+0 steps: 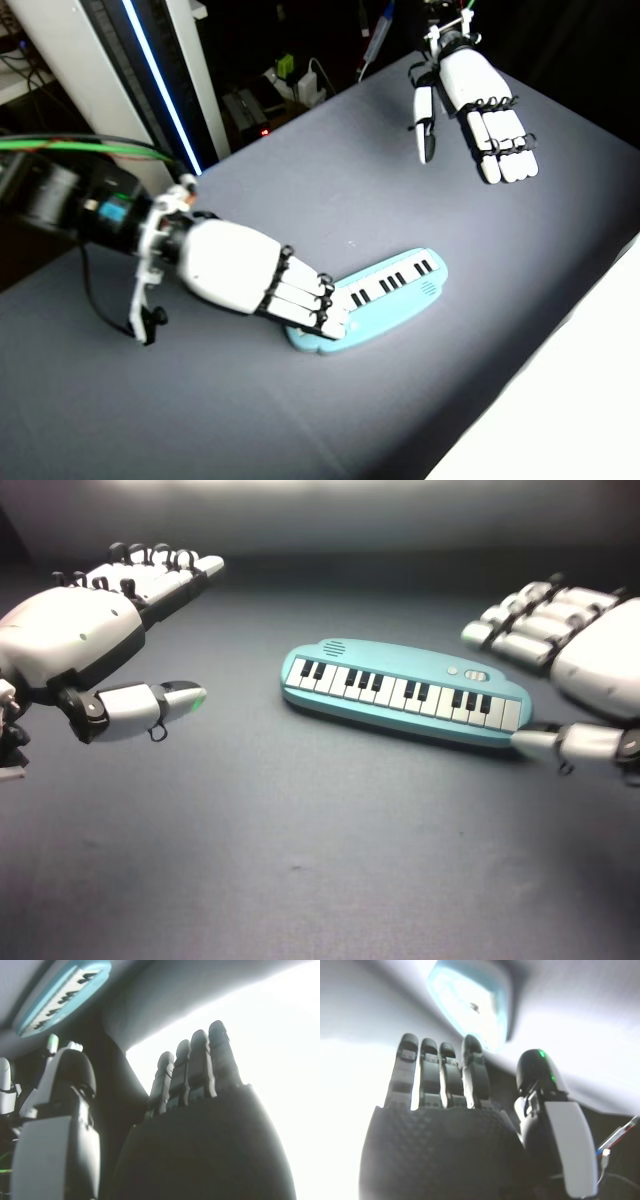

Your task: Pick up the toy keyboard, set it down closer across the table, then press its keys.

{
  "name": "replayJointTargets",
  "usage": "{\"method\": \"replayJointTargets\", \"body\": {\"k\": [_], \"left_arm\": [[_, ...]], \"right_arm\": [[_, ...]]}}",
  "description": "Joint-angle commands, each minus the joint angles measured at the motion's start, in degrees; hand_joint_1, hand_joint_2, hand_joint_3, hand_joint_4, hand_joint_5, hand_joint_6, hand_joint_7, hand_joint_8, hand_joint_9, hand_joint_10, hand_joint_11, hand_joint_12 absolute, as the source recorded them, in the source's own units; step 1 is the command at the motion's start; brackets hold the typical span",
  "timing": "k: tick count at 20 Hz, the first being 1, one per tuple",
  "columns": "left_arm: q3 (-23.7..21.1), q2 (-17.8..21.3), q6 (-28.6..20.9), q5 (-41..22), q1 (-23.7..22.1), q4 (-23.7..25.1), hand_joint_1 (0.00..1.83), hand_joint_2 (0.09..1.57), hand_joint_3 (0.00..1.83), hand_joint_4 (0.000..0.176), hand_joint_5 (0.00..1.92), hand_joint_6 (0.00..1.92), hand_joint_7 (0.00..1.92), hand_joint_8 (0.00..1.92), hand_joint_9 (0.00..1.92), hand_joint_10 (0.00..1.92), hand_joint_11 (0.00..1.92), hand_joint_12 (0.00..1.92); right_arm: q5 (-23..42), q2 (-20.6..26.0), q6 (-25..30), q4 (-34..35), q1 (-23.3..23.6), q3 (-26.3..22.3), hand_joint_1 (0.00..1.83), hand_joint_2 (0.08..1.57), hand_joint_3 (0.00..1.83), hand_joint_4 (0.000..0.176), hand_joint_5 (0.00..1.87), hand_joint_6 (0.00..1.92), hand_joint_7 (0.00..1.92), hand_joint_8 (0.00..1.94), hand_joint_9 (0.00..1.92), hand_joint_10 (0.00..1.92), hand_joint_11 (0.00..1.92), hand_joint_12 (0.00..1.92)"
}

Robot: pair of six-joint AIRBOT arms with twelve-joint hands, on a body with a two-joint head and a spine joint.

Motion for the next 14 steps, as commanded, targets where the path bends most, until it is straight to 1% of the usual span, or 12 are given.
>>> {"method": "replayJointTargets", "body": {"k": [1,2,3,5,7,8,9,10,11,12,13,14], "left_arm": [[-0.28,0.7,-0.08,-8.47,-0.1,-0.15,0.66,1.28,0.01,0.045,0.0,0.0,0.0,0.0,0.0,0.0,0.0,0.0],[-0.47,0.83,-0.08,-8.93,0.07,-0.26,0.63,1.28,0.0,0.028,0.0,0.0,0.0,0.0,0.0,0.0,0.0,0.0],[-0.92,1.18,-0.08,-10.18,0.53,-0.45,0.58,1.28,0.01,0.057,0.0,0.0,0.0,0.0,0.0,0.0,0.0,0.0],[-1.86,1.77,-0.08,-12.47,1.33,-0.65,0.61,1.28,0.0,0.049,0.0,0.0,0.0,0.0,0.0,0.0,0.0,0.0],[-3.26,2.68,-0.08,-16.28,2.8,-1.3,0.55,1.28,0.0,0.03,0.0,0.0,0.0,0.0,0.0,0.0,0.0,0.0],[-3.88,3.1,-0.09,-18.06,3.57,-1.7,0.52,1.28,0.0,0.028,0.0,0.0,0.0,0.0,0.0,0.0,0.0,0.0],[-4.69,3.75,-0.35,-20.65,4.83,-2.2,0.54,1.27,0.0,0.023,0.0,0.0,0.0,0.0,0.0,0.0,0.0,0.0],[-5.26,4.28,-0.96,-22.82,5.96,-2.42,0.53,1.28,0.0,0.042,0.0,0.0,0.0,0.0,0.0,0.0,0.0,0.0],[-5.89,4.82,-1.29,-25.1,6.92,-2.67,0.51,1.29,0.0,0.039,0.0,0.0,0.0,0.0,0.0,0.0,0.0,0.0],[-6.84,5.6,-1.29,-27.47,8.04,-2.95,0.49,1.29,0.01,0.037,0.0,0.0,0.0,0.0,0.0,0.0,0.0,0.0],[-7.55,6.17,-1.29,-29.71,8.99,-3.14,0.51,1.29,0.0,0.034,0.0,0.0,0.0,0.0,0.0,0.0,0.0,0.0],[-8.46,6.83,-1.29,-33.11,10.47,-3.8,0.53,1.29,0.0,0.036,0.0,0.0,0.0,0.0,0.0,0.0,0.0,0.0]], "right_arm": [[10.76,1.25,2.67,-2.21,-0.58,-0.96,0.31,1.35,0.0,0.0,0.0,0.0,0.0,0.0,0.0,0.0,0.0,0.0],[12.61,1.98,4.78,-3.09,-1.41,-1.56,0.29,1.35,0.0,0.0,0.0,0.0,0.0,0.0,0.0,0.0,0.0,0.0],[16.71,3.24,10.15,-4.77,-3.27,-2.28,0.24,1.33,0.0,0.025,0.0,0.0,0.0,0.0,0.0,0.0,0.0,0.0],[23.41,5.18,16.89,-6.46,-6.97,-3.6,0.19,1.34,0.0,0.012,0.0,0.0,0.0,0.0,0.0,0.0,0.0,0.0],[31.51,7.35,19.59,-7.27,-10.99,-6.01,0.16,1.33,0.0,0.032,0.0,0.0,0.0,0.0,0.0,0.0,0.0,0.0],[34.45,8.31,19.63,-7.24,-12.55,-7.27,0.18,1.34,0.0,0.025,0.0,0.0,0.0,0.0,0.0,0.0,0.0,0.0],[37.66,9.4,19.86,-7.25,-14.24,-8.63,0.22,1.34,0.0,0.042,0.0,0.0,0.0,0.0,0.0,0.0,0.0,0.0],[39.95,10.15,20.08,-7.25,-15.62,-9.52,0.21,1.34,0.0,0.07,0.0,0.0,0.0,0.0,0.0,0.0,0.0,0.0],[42.14,10.79,20.3,-7.24,-16.84,-10.24,0.2,1.34,0.0,0.083,0.0,0.0,0.0,0.0,0.0,0.0,0.0,0.0],[44.77,11.55,20.7,-7.2,-18.25,-10.94,0.23,1.34,0.0,0.087,0.0,0.0,0.0,0.0,0.0,0.0,0.0,0.0],[46.7,12.15,20.87,-7.03,-19.4,-11.55,0.24,1.35,0.0,0.081,0.0,0.0,0.0,0.0,0.0,0.0,0.0,0.0],[50.43,13.32,21.11,-6.27,-21.42,-12.59,0.26,1.36,0.0,0.047,0.0,0.0,0.0,0.0,0.0,0.0,0.0,0.0]]}}
